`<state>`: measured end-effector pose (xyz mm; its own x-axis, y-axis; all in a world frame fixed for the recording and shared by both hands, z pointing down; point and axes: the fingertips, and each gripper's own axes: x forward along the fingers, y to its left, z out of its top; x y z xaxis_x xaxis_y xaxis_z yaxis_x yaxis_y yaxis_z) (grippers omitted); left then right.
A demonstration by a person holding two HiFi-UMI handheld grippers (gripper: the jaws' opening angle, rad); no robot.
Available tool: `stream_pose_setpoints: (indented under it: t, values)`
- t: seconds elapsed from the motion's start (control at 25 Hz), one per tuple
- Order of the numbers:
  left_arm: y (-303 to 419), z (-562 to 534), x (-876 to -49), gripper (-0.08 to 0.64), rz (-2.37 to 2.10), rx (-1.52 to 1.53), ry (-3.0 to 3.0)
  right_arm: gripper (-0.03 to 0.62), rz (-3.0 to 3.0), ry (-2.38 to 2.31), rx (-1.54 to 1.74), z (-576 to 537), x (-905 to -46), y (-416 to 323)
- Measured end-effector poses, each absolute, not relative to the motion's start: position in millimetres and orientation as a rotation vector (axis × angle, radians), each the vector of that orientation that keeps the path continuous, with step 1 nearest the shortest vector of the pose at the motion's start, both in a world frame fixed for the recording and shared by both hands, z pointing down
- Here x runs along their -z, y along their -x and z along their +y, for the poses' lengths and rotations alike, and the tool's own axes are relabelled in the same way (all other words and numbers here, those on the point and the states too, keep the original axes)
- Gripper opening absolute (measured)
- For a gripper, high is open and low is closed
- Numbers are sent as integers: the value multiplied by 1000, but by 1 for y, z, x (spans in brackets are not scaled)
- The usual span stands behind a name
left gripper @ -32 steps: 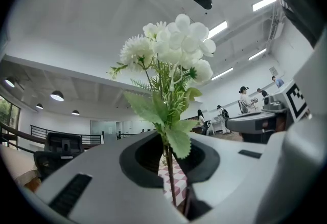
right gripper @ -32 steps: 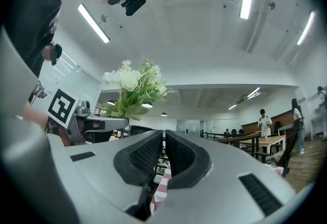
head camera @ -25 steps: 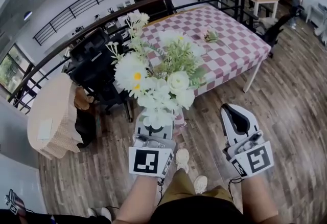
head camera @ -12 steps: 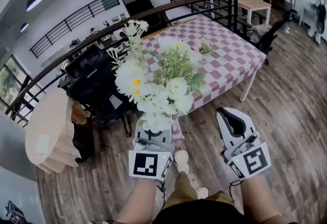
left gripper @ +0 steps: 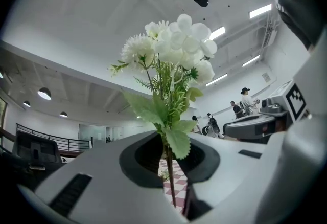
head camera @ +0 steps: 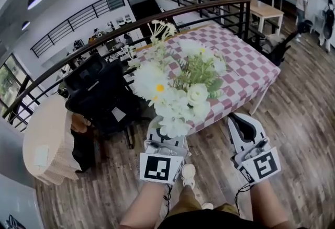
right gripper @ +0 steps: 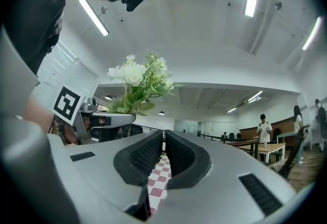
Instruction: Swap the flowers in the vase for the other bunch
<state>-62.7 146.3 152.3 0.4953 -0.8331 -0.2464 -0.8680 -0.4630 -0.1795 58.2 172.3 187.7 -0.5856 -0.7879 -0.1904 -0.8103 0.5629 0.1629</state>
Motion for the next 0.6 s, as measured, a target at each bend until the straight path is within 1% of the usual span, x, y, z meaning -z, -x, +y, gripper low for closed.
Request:
stream_pose_setpoints:
  t: [0.4, 0.6]
  values:
    - [73, 31, -179, 49, 1419, -132, 2546, 41, 2711, 1451, -275, 65, -211, -52]
    - [84, -19, -186, 49, 1389, -160, 2578, 41, 2728, 1461, -251, 15, -218, -39]
